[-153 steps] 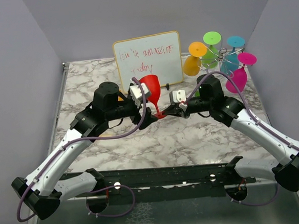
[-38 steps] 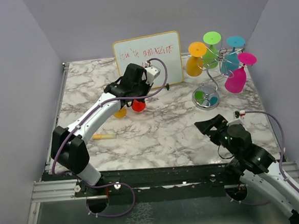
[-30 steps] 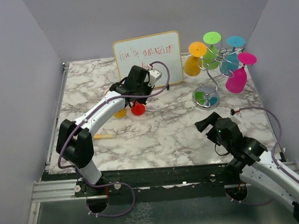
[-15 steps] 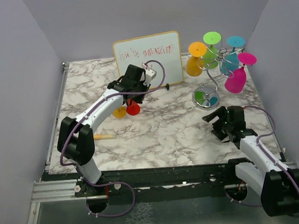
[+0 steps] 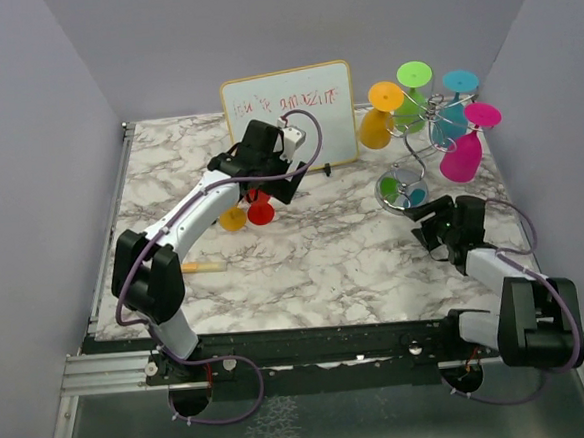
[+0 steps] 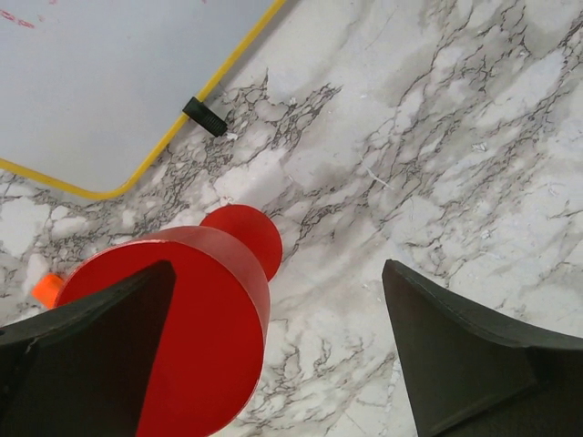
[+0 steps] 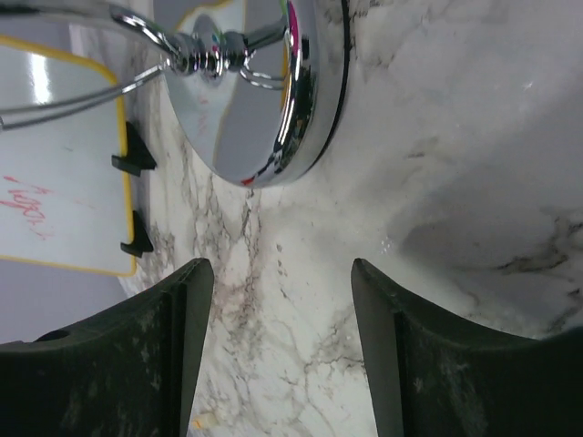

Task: Take the wine glass off the wine glass rack
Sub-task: Adjust the wine rack at the center of the board.

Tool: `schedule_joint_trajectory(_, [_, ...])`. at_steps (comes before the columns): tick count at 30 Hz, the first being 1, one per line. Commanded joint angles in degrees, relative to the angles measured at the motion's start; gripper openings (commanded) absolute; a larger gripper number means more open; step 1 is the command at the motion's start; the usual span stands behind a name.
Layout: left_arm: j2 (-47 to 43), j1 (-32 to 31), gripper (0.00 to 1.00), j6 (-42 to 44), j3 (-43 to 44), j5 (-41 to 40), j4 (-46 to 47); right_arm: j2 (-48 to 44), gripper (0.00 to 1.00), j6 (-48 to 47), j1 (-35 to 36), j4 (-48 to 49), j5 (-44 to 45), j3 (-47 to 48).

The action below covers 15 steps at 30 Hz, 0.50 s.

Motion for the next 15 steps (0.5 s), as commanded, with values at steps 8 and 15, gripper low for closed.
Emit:
schedule_joint_trajectory(8, [-7.5, 0.0, 0.99, -2.8, 2.6, 4.1, -1.1, 13.6, 0.59, 1.2, -4.3, 20.8, -8.6, 0.8])
schedule_joint_trajectory(15, [-11.3, 0.0, 0.99, -5.3, 2.8, 5.1, -1.2, 23.6, 0.57, 1.8, -4.3, 30.7, -11.3, 1.7])
